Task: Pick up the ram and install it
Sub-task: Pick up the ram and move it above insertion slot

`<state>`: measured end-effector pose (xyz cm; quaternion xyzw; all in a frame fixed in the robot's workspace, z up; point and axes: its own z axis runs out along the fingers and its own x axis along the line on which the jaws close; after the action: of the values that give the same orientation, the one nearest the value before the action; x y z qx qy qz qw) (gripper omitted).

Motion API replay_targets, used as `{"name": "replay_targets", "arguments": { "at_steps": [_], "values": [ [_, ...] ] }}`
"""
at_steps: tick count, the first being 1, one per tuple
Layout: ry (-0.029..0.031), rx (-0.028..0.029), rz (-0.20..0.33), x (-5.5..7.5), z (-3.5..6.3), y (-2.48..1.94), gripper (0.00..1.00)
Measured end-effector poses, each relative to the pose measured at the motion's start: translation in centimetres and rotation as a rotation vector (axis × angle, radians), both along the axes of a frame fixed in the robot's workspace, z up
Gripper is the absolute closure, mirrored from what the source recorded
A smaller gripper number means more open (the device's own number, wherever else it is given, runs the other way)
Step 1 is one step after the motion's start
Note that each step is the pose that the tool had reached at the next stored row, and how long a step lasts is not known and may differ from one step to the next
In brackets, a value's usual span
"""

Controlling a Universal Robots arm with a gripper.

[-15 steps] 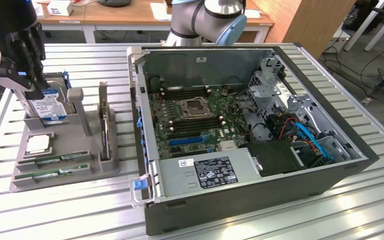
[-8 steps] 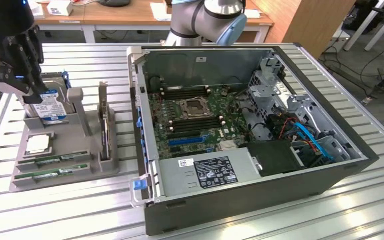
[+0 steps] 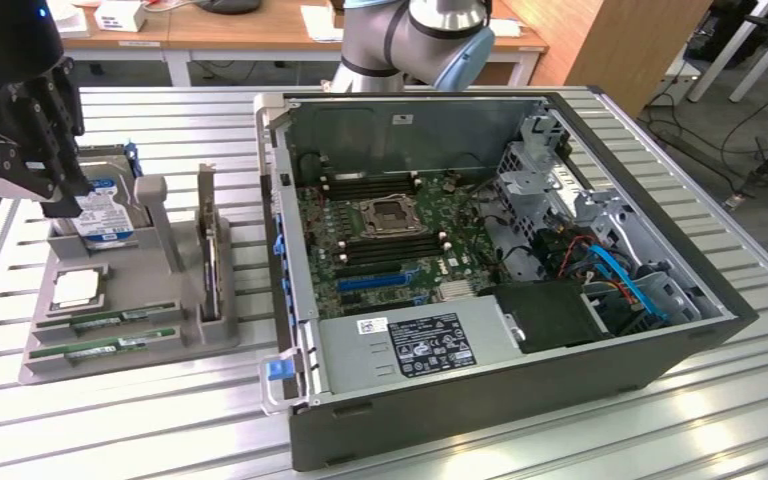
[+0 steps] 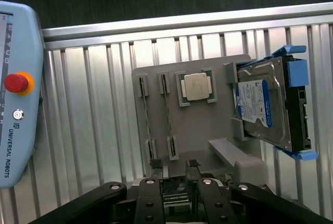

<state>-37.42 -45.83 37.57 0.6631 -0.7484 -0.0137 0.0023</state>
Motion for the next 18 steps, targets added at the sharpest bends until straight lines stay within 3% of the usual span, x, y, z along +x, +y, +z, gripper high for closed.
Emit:
{"name": "replay_targets", "arguments": {
  "at_steps": [18],
  "values": [
    [0.0, 0.0, 0.001, 0.0, -0.9, -0.01, 0.69]
  ]
}}
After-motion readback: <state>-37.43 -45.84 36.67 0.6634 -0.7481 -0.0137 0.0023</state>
